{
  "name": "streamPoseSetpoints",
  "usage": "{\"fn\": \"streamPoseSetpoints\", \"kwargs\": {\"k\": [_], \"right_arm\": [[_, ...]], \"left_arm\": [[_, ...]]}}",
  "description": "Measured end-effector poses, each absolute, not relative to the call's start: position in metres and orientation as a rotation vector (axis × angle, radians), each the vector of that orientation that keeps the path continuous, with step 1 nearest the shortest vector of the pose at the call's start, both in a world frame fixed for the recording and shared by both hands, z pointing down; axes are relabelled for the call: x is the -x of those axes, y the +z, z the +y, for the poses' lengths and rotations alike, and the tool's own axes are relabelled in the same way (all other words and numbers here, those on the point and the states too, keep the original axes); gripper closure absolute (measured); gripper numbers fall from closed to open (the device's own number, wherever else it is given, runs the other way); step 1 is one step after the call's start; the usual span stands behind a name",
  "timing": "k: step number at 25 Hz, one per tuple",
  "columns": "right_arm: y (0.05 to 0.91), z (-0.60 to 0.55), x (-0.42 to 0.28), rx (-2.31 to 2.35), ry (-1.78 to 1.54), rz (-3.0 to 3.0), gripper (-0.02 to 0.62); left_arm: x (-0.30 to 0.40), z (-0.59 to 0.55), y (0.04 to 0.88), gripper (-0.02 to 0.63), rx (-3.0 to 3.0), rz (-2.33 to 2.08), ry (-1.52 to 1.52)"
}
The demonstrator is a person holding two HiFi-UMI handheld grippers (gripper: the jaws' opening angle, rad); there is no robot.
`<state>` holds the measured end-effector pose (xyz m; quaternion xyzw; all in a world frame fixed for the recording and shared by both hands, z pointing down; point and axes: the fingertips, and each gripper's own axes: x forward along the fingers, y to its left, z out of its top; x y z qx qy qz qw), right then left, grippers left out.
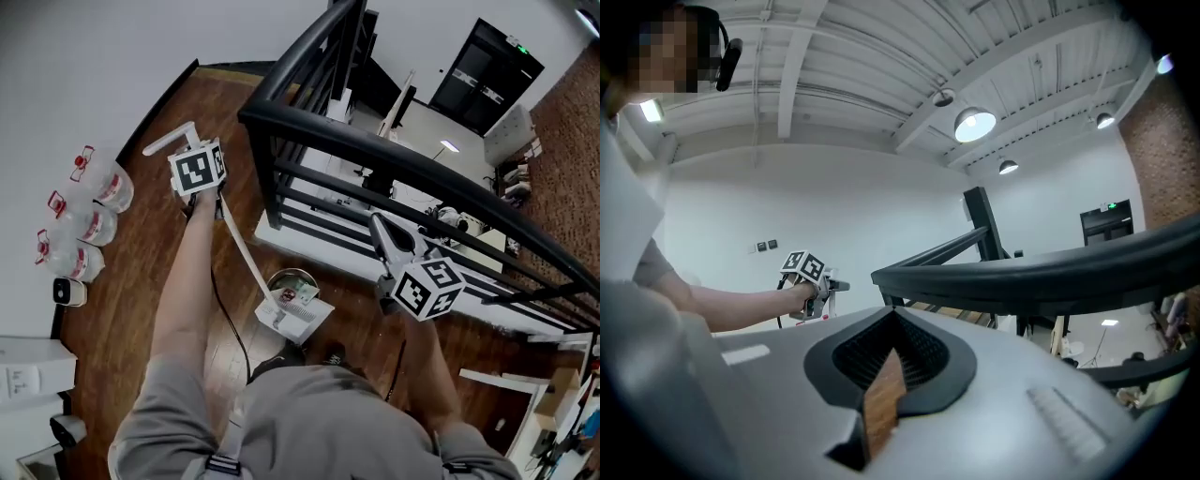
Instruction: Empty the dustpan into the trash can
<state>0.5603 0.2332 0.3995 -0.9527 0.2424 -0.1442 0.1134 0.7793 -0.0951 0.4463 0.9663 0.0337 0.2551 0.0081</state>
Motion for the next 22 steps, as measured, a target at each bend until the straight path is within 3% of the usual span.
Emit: {"fn": "streamPoseSetpoints", "kwargs": {"k": [22], "right_arm": [[0.394, 0.168, -0.622, 2.893, -0.475, 0.922, 0.596]], "left_arm": [[-0.851, -0.104, 0.495, 0.426, -2.967, 0.086, 0.913]]}}
